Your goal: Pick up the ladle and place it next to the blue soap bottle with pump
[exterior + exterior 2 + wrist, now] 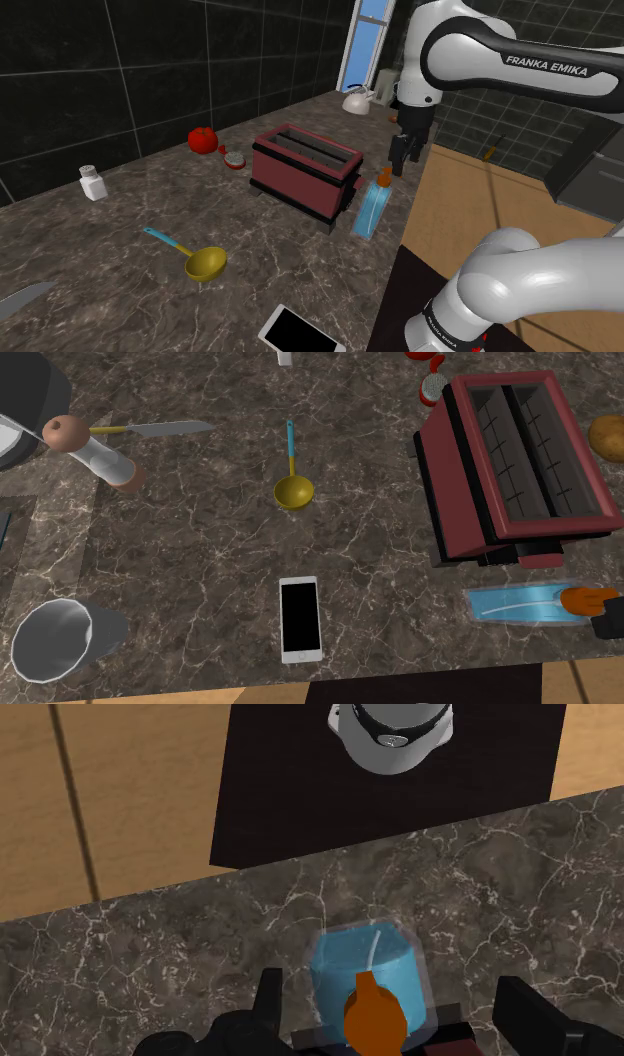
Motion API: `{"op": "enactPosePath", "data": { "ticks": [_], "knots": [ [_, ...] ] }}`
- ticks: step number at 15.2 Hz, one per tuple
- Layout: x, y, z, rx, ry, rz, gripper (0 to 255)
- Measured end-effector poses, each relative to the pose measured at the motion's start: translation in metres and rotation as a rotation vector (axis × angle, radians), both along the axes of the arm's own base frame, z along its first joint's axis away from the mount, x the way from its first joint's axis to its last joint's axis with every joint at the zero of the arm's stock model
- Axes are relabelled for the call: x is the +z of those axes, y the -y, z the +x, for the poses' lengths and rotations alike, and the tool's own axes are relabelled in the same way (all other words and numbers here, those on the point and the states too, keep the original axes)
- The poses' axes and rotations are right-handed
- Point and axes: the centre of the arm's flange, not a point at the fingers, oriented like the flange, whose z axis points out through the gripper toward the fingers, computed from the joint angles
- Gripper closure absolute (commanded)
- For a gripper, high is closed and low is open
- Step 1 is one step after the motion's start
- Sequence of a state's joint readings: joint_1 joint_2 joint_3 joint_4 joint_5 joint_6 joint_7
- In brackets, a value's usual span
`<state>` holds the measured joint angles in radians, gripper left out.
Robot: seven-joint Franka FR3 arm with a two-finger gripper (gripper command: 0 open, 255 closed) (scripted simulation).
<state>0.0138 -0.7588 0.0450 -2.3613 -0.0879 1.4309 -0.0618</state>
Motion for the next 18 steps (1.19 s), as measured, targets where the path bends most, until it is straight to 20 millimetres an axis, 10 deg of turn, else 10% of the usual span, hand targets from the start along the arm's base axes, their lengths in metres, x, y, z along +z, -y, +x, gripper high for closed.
{"op": "enactPosePath", "data": {
  "ticks": [18],
  "knots": [
    [-0.055, -0.135, 0.113, 0.209, 0.254, -0.060, 0]
  ]
}}
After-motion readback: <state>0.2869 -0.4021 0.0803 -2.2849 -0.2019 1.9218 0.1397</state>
